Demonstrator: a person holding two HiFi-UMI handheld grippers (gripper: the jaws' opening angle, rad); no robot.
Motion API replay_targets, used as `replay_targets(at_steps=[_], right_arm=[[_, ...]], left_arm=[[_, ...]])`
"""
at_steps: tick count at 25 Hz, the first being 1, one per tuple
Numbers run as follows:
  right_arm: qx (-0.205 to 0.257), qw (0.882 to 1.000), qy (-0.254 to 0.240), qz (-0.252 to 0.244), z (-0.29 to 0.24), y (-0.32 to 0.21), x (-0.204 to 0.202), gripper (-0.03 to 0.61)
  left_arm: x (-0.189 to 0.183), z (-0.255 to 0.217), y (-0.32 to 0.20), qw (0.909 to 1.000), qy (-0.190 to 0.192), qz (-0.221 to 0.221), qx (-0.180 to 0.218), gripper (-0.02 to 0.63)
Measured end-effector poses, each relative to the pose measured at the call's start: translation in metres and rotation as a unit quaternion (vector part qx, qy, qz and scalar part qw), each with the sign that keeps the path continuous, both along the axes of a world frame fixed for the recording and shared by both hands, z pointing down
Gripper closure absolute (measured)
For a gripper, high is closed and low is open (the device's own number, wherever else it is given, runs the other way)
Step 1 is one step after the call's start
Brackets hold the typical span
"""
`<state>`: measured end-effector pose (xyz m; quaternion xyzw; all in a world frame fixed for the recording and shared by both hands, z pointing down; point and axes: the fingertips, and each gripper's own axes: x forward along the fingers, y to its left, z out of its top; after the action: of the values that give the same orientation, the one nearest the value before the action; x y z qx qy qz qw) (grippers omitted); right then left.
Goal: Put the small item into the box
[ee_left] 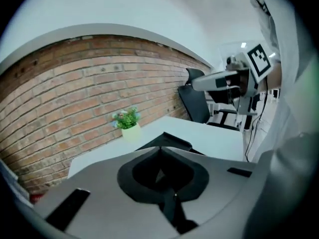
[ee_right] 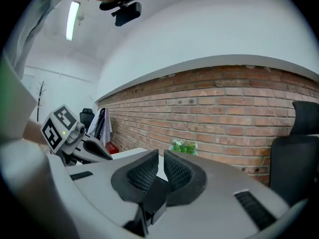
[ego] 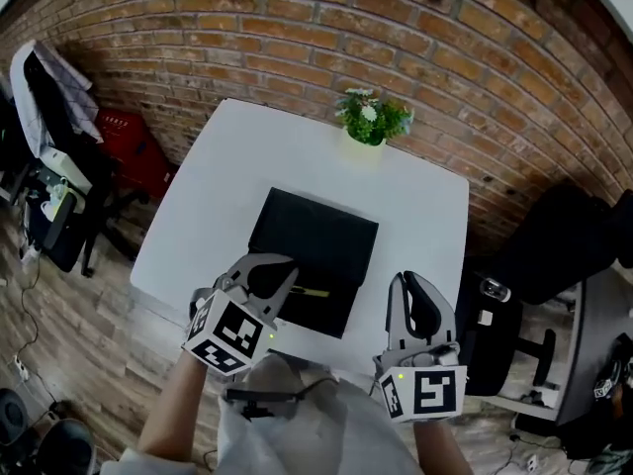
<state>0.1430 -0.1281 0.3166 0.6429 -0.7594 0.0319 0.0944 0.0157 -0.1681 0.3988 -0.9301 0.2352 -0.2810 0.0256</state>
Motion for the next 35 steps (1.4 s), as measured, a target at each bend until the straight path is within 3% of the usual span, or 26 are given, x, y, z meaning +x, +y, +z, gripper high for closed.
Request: replay_targets(at_steps=[4,8,11,15,19,26,35], right_arm=[[0.022,0.999,0.007,-0.041,-0.017,-0.006,-0.021,0.518],[0.036,0.997,0.011,-0.073,-0.03,-0.007,-0.038,0.518],[0.047,0.994,0.015,-0.094,-0.037,-0.006,-0.05,0.518],[0.061,0.992,0.011,-0.114,-0.046,-0.003,-0.063,0.518],[0.071,0.989,0.004,-0.131,-0.053,0.0,-0.072,0.518],[0.071,0.987,0.003,-0.147,-0.055,0.002,-0.081,0.518],[0.069,0.986,0.003,-0.152,-0.053,0.005,-0.082,0.518]], left_arm=[[-0.023,-0.051,-0.001,0.9947,0.071,-0.069,0.026,0.595],[-0.045,-0.098,0.006,0.9844,0.113,-0.113,0.074,0.595],[-0.062,-0.126,0.013,0.9723,0.151,-0.149,0.098,0.595],[-0.087,-0.146,0.027,0.9534,0.198,-0.206,0.097,0.595],[-0.106,-0.153,0.038,0.9428,0.209,-0.24,0.1,0.595],[-0.123,-0.152,0.047,0.9347,0.217,-0.265,0.096,0.595],[-0.119,-0.147,0.053,0.9359,0.212,-0.265,0.096,0.595]])
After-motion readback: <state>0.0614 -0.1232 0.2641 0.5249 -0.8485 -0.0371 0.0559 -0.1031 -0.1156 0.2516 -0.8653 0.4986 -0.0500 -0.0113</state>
